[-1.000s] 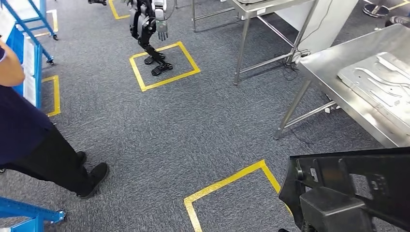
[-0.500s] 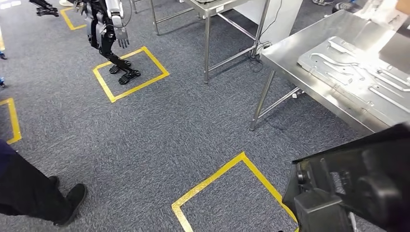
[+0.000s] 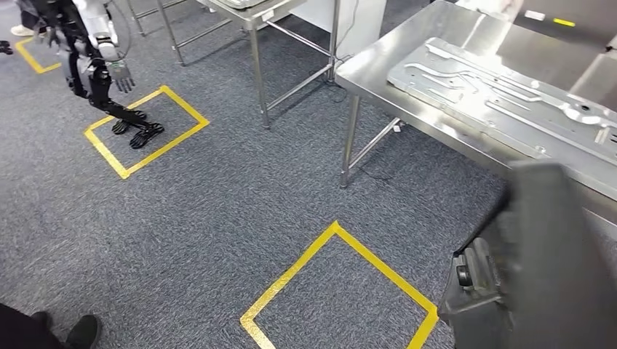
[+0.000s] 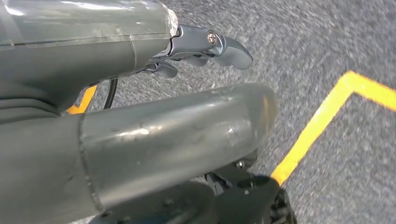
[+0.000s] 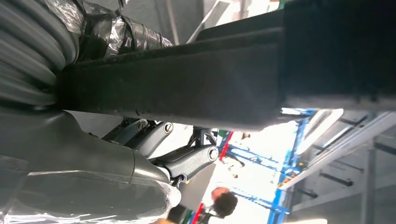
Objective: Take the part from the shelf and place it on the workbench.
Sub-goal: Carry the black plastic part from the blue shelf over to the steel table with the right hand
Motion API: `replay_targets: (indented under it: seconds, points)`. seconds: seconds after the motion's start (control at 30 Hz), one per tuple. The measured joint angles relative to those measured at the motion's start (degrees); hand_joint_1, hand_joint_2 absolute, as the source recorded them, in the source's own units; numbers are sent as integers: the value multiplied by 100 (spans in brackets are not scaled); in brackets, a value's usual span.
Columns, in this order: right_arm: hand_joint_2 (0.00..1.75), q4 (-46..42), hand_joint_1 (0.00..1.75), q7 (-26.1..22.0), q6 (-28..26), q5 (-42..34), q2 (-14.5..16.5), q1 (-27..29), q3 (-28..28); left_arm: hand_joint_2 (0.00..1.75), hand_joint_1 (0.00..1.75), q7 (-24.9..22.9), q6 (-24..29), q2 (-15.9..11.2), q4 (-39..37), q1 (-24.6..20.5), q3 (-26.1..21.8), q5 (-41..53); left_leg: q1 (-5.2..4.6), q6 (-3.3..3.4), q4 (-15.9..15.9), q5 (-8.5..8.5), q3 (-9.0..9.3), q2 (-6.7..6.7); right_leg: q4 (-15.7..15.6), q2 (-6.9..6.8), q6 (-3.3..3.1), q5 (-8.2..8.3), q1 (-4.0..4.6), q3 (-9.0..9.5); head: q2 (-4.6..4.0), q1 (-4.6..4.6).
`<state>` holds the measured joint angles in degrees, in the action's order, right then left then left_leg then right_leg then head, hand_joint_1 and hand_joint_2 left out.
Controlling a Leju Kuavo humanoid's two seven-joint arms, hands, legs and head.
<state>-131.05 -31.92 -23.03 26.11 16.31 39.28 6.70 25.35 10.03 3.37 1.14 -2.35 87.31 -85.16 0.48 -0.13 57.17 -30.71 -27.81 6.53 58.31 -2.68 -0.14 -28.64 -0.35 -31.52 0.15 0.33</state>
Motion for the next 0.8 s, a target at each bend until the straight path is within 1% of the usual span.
replay_targets:
  seconds: [0.03, 0.07, 0.1, 0.13, 0.17, 0.2, 0.23, 0.27, 0.3, 0.33, 0.37, 0.4, 0.43, 0.47, 0.5, 0.53, 0.57, 0.6, 0.63, 0.67, 0.7, 0.73, 0.77, 0.8]
  points:
    - [175, -4, 175, 9, 2, 16, 9, 17, -7, 0, 0, -11, 1, -1, 0, 1, 10, 6, 13, -28, 108, -94, -36, -128, -19, 64, -42, 19, -15, 0, 0, -1]
    - [175, -9, 175, 13, 4, 28, 19, 29, -11, 0, 0, -22, 2, -1, 0, 7, 19, 10, 26, -53, 331, -248, -128, -296, -37, 127, -79, 38, -34, 1, 0, -1]
    - [175, -12, 175, 15, 5, 40, 27, 36, -13, 0, 0, -30, 2, -2, 0, 21, 28, 14, 35, -67, 668, -443, -276, -470, -42, 189, -102, 46, -36, -6, 0, -2]
    - [175, -14, 175, 18, 7, 55, 32, 37, -15, 0, 0, -36, 3, -2, 0, 38, 37, 19, 37, -73, 1071, -641, -463, -566, -39, 261, -118, 49, -33, -14, 0, -3]
    - [175, -14, 175, 20, 9, 65, 34, 39, -16, 0, 0, -41, 3, -2, 0, 56, 44, 21, 37, -77, 1426, -767, -636, -599, -32, 341, -123, 49, -27, -19, 0, -3]
    - [175, -14, 175, 21, 10, 73, 35, 42, -18, 0, 0, -44, 3, -2, 0, 69, 49, 22, 37, -76, 1627, -784, -747, -611, -22, 426, -126, 48, -21, -22, 0, -3]
    - [175, -14, 175, 22, 11, 76, 35, 44, -21, 0, 0, -45, 3, -2, -1, 76, 51, 23, 37, -67, 1609, -677, -764, -619, -7, 514, -126, 45, -17, -21, 0, -3]
    - [175, -14, 175, 23, 12, 77, 35, 45, -23, 0, 0, -46, 3, -3, -2, 80, 52, 22, 37, -52, 1363, -465, -680, -651, 9, 602, -123, 39, -16, -18, 0, -3]
    - [175, -14, 175, 23, 12, 78, 35, 46, -25, 0, 0, -46, 3, -5, -4, 83, 54, 21, 38, -29, 969, -217, -532, -742, 25, 683, -115, 32, -18, -17, 0, -3]
    - [175, -14, 175, 24, 13, 78, 35, 47, -25, 0, 0, -47, 3, -11, -8, 87, 55, 20, 40, -1, 589, -38, -387, -876, 44, 756, -100, 24, -12, -24, 0, -2]
    - [175, -14, 175, 27, 17, 81, 35, 48, -25, 0, 0, -48, 3, -16, -11, 90, 55, 19, 41, 23, 302, 69, -281, -992, 61, 824, -76, 22, -12, -41, 0, -2]
    - [175, -14, 175, 38, 31, 86, 35, 49, -25, 0, 0, -48, 3, -21, -14, 88, 55, 15, 37, 45, 149, 97, -229, -1074, 69, 886, -45, 27, -17, -65, 0, -2]
    - [175, -14, 175, 64, 62, 96, 35, 51, -23, 0, 0, -56, 10, -24, -15, 77, 55, 6, 29, 65, 110, 81, -213, -1080, 67, 948, -6, 42, -24, -90, 0, -2]
    - [175, -14, 175, 108, 99, 118, 35, 53, -16, 0, 0, -83, 30, -24, -15, 55, 55, -9, 30, 91, 82, 94, -205, -1026, 56, 1012, 36, 61, -30, -112, 0, -2]
    - [175, -15, 175, 171, 131, 153, 33, 55, 0, 0, 0, -129, 68, -21, -15, 18, 55, -26, 38, 127, 53, 117, -193, -957, 66, 998, 71, 60, -32, -127, 0, -1]
    - [175, -19, 175, 245, 145, 200, 31, 48, 26, 0, 0, -185, 118, -17, -14, -26, 54, -39, 51, 171, 20, 142, -182, -889, 133, 894, 99, 11, -22, -164, 0, 3]
    - [175, -22, 175, 320, 139, 250, 24, 28, 58, 0, 0, -243, 170, -14, -13, -69, 54, -47, 65, 209, -13, 166, -177, -818, 301, 736, 121, -102, -10, -243, 0, 7]
    - [175, -26, 175, 391, 119, 293, 10, 3, 95, 0, 0, -286, 209, -11, -12, -105, 53, -51, 67, 234, -28, 178, -174, -740, 591, 545, 135, -276, -10, -377, 0, 10]
    - [175, -27, 175, 450, 92, 323, -9, -24, 133, 0, 0, -311, 231, -11, -11, -126, 53, -56, 61, 249, -33, 177, -176, -664, 957, 410, 153, -469, -12, -557, 0, 15]
    - [175, -26, 175, 495, 67, 342, -33, -44, 170, 0, 0, -330, 239, -11, -11, -137, 53, -61, 55, 251, -30, 172, -176, -574, 1318, 347, 171, -619, -22, -732, 0, 14]
    - [175, -26, 175, 530, 44, 352, -56, -52, 204, 0, 0, -341, 242, -11, -11, -145, 53, -66, 50, 249, -27, 164, -173, -484, 1554, 317, 185, -676, -34, -845, 0, 14]
    - [175, -25, 175, 551, 29, 361, -75, -54, 231, 0, 0, -348, 243, -11, -11, -153, 53, -68, 48, 243, -24, 153, -168, -398, 1585, 297, 195, -621, -43, -856, 0, 14]
    - [175, -25, 175, 564, 23, 369, -92, -56, 254, 0, 0, -353, 243, -10, -10, -164, 53, -69, 48, 233, -21, 139, -158, -322, 1387, 264, 196, -468, -49, -747, 0, 14]
    - [175, -25, 175, 572, 22, 378, -105, -57, 272, 0, 0, -354, 243, -7, -8, -178, 53, -69, 48, 219, -18, 123, -139, -255, 1005, 195, 188, -263, -50, -536, 0, 15]
